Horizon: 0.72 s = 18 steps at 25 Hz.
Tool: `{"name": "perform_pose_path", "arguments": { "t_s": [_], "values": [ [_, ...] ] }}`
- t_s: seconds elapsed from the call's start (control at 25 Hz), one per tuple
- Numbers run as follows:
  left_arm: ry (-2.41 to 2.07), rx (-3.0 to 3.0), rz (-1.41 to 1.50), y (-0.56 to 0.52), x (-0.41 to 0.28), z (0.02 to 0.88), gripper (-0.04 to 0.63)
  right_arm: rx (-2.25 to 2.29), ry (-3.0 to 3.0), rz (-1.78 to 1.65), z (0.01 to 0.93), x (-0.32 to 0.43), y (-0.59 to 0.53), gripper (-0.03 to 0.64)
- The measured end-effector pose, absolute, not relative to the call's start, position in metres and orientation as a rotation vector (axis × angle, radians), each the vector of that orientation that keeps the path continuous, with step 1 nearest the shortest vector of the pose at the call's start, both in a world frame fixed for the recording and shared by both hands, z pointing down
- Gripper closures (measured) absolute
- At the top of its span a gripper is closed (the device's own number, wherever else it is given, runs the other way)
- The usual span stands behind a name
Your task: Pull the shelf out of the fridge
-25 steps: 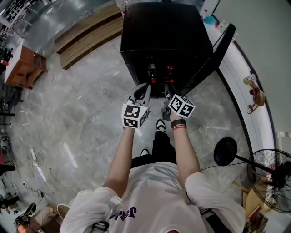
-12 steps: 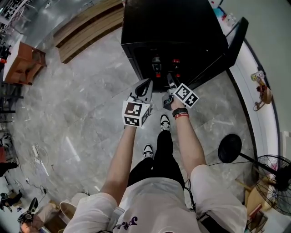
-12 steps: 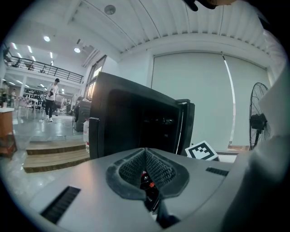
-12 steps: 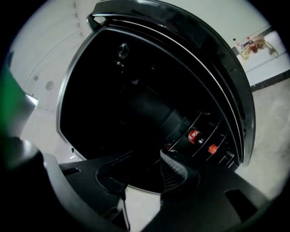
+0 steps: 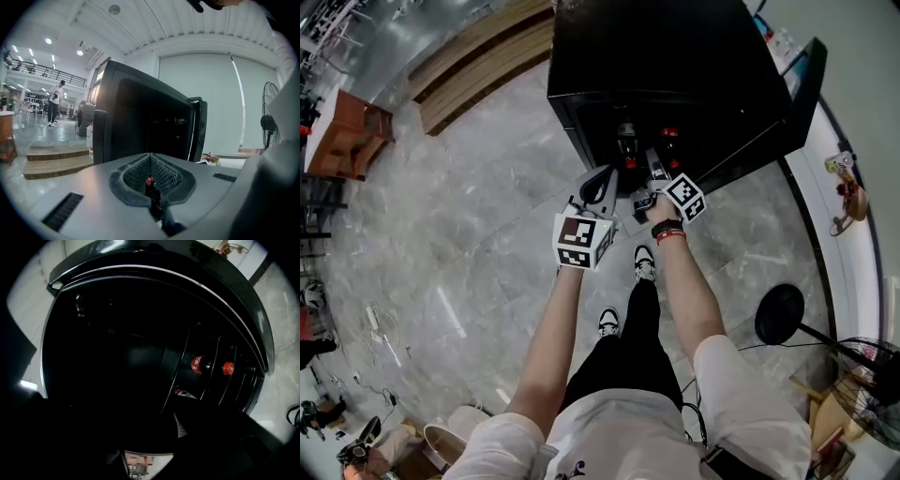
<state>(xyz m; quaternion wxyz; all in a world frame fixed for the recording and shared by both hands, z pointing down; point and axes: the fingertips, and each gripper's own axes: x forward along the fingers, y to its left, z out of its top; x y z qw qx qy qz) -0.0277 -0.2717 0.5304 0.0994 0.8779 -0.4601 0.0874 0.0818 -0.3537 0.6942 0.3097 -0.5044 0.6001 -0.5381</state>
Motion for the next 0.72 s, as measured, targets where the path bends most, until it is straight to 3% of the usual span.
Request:
{"name": "perform_pose_path", "arguments": {
  "t_s": [0.72],
  "values": [
    [-1.371, 2.571, 0.185, -0.291, -0.013, 0.583, 0.578, -1.155, 1.368, -1.448, 0.748, 0.086, -0.425, 0.338]
  ]
}}
